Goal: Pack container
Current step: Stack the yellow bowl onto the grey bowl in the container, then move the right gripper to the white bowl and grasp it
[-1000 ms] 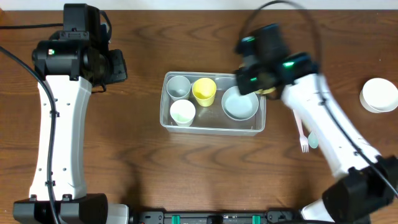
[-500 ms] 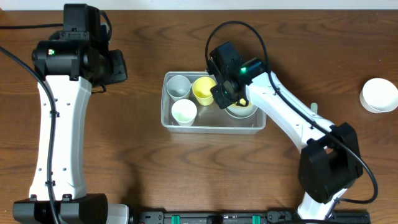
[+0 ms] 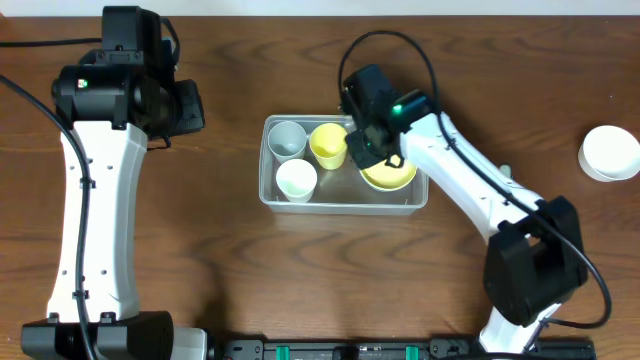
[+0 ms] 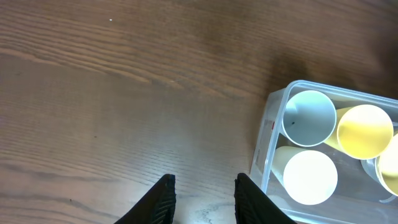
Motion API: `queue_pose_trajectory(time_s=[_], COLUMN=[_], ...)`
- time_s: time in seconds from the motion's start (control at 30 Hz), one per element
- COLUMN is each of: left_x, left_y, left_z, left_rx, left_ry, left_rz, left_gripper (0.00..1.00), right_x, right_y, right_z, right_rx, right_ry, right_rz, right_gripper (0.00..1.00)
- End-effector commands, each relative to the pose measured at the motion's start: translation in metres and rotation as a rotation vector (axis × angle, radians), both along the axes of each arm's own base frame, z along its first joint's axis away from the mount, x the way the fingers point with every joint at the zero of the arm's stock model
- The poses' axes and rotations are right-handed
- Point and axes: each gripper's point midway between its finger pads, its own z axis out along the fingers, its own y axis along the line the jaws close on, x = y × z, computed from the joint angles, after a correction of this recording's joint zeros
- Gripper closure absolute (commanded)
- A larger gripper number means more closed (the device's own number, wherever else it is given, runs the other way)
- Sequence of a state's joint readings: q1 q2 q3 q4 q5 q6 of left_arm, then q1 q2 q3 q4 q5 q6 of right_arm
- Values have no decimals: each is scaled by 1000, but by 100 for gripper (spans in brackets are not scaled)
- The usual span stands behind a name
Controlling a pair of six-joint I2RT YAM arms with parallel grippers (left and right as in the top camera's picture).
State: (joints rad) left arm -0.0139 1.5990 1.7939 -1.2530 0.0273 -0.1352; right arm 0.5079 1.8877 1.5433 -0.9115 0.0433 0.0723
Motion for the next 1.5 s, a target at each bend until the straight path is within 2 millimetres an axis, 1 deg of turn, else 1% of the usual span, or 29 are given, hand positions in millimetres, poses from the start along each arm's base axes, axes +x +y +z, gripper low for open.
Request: queue_pose_trajectory(time_s=[0.0, 0.03, 0.07, 0.1, 0.17, 0.2, 0.23, 0.27, 0.3, 0.43, 0.5, 0.57, 0.67, 0.77, 0.83, 1.0, 1.13, 1.3, 1.43, 1.47], left_x=[-1, -1, -1, -1, -1, -1, -1, -1, -1, -1, -1, -1, -1, -1, -1, -4, -5, -5, -5, -5], left_y=[0, 0, 0, 0, 0, 0, 0, 0, 0, 0, 0, 0, 0, 0, 0, 0, 0, 0, 0, 0], left_z=[-4, -4, -4, -4, -4, -4, -4, -4, -4, -4, -4, -4, -4, -4, -4, -5, -5, -6, -5, -5], left_rx=[-11, -11, -11, -11, -11, -11, -11, -11, -11, -11, -11, -11, -11, -11, -11, -11, -11, -11, -11, -11], left_ry=[13, 13, 13, 13, 13, 13, 13, 13, 13, 13, 13, 13, 13, 14, 14, 28, 30, 32, 32, 32], left_rz=[10, 10, 10, 10, 10, 10, 10, 10, 10, 10, 10, 10, 10, 10, 10, 11, 11, 11, 11, 11], left_gripper=[67, 67, 67, 67, 67, 67, 67, 67, 67, 67, 67, 67, 67, 67, 67, 67, 67, 67, 67, 67], right_x=[15, 18, 24, 28, 36, 42, 46, 50, 53, 57, 56, 52, 44, 37, 34, 31, 28, 26, 28, 29], right_y=[-27, -39, -56, -72, -107, -129, -150, -168, -193, -282, -319, -347, -377, -398, -405, -418, -422, -421, -416, -414], right_z=[41, 48, 56, 64, 78, 84, 88, 91, 92, 83, 73, 59, 33, 6, -9, -39, -59, -71, -72, -73], right_rx=[34, 30, 23, 22, 29, 37, 42, 45, 41, 13, 8, 6, 0, -18, -22, -28, -29, -28, 3, 14], right_ry=[-95, -114, -141, -165, -206, -227, -242, -254, -267, -274, -262, -232, -172, -114, -83, -28, 12, 40, 43, 45], right_rz=[-108, -154, -228, -290, -410, -474, -528, -571, -631, -779, -822, -861, -901, -918, -930, -952, -957, -957, -947, -942], right_gripper=[70, 68, 68, 66, 48, 43, 33, 28, 25, 24, 24, 24, 25, 25, 24, 23, 24, 26, 39, 40])
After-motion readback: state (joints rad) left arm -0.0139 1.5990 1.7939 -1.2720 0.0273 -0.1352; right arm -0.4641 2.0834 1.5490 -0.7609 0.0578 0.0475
